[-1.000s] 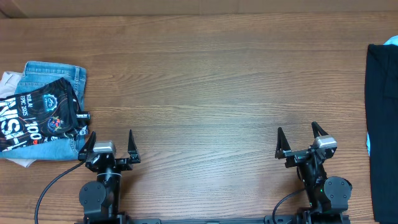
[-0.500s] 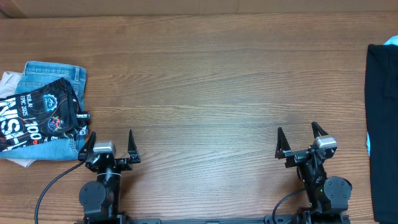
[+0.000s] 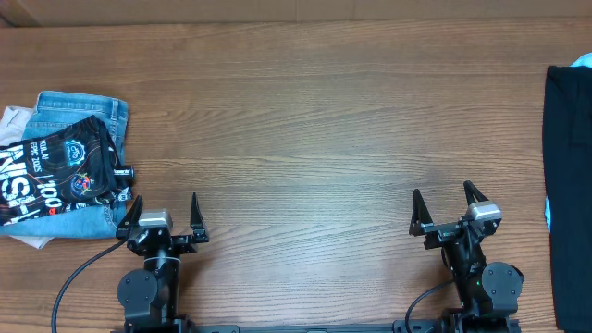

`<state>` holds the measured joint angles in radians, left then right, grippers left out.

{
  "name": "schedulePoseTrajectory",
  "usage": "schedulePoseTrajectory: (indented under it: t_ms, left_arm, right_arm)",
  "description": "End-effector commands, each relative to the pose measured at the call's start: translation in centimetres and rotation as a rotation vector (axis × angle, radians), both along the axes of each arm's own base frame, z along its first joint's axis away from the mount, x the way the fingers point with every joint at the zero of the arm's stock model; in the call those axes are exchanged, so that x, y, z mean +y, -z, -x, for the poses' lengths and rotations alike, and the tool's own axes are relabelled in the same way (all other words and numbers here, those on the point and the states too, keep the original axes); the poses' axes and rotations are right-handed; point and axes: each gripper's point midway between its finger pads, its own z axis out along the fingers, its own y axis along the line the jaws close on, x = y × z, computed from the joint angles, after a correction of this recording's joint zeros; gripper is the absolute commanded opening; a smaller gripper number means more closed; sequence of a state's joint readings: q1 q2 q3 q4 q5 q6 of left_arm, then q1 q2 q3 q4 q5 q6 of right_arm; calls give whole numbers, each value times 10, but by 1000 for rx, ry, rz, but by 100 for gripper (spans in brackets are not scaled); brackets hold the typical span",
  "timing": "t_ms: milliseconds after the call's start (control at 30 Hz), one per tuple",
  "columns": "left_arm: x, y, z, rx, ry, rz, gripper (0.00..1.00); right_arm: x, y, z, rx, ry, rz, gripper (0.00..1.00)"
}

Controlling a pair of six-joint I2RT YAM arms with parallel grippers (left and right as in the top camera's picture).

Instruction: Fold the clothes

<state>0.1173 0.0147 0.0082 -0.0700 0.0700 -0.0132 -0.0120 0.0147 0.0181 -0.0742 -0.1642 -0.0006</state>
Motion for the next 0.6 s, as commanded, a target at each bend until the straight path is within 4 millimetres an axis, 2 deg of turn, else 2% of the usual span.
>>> schedulePoseTrajectory:
  t_ms: [0,167,333,567]
  left_arm:
    - [0,1,0,-2,-5,9,100]
    - [0,0,0,-5,-1,19,100]
    - [-1,0,0,-10,-8,127,100]
    - [-3,-11,6,15,-3,161,100]
  right_arm:
    - [-1,1,0,-8,9,4,100]
    - [0,1,0,2,2,-55,100]
    - [0,-1,0,5,2,-64,100]
    - [-5,-23,2,13,33,-98,100]
